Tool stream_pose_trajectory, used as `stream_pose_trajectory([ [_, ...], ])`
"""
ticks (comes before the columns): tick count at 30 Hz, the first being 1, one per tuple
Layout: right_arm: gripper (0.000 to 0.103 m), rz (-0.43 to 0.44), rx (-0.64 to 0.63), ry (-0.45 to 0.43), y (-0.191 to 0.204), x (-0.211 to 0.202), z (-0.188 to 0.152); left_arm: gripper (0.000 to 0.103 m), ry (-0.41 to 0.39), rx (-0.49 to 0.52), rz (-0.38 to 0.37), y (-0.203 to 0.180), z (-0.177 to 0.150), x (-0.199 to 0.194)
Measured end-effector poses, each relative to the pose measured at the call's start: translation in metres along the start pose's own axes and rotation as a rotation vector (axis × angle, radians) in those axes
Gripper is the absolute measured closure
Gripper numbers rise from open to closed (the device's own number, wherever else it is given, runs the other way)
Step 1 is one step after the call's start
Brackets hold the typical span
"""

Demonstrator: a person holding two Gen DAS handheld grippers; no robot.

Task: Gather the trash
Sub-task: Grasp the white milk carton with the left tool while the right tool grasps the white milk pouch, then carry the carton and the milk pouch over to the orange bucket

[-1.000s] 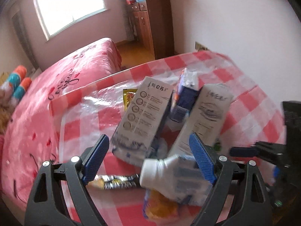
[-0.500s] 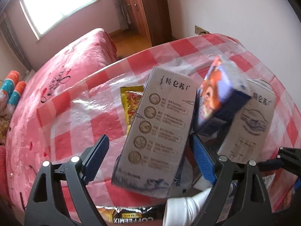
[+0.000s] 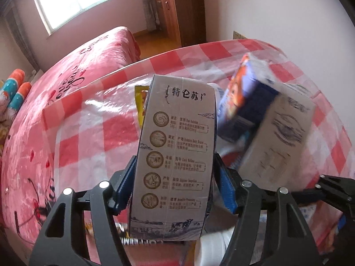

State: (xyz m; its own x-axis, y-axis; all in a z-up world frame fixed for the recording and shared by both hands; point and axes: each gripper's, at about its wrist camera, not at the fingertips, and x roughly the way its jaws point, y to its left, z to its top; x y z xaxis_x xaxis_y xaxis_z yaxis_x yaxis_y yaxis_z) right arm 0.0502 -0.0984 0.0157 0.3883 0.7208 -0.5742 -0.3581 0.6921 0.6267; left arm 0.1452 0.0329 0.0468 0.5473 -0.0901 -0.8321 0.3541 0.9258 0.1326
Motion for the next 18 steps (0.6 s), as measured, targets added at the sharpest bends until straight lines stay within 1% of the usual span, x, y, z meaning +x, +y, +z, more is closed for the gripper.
stream_pose_trajectory([
  [2, 0.016, -0.012, -0.026, 0.010, 0.006, 0.004, 0.000, 0.036, 0.001, -0.021, -0.005, 0.001, -0.010, -0.010],
  [4, 0.012, -0.029, -0.066, 0.023, 0.013, 0.008, -0.002, 0.036, -0.001, -0.040, -0.011, 0.003, -0.020, -0.020],
  [6, 0.010, -0.049, -0.105, 0.034, 0.022, 0.011, -0.004, 0.036, -0.004, -0.068, -0.018, 0.005, -0.033, -0.031],
  [9, 0.009, -0.105, -0.192, 0.060, 0.038, 0.019, -0.009, 0.036, -0.014, -0.127, -0.019, 0.012, -0.053, -0.049],
  [13, 0.009, -0.167, -0.276, 0.086, 0.052, 0.026, -0.016, 0.036, -0.029, -0.207, -0.018, 0.023, -0.077, -0.068],
  [18, 0.008, -0.286, -0.412, 0.124, 0.072, 0.040, -0.029, 0.036, -0.049, -0.309, -0.022, 0.034, -0.112, -0.092],
])
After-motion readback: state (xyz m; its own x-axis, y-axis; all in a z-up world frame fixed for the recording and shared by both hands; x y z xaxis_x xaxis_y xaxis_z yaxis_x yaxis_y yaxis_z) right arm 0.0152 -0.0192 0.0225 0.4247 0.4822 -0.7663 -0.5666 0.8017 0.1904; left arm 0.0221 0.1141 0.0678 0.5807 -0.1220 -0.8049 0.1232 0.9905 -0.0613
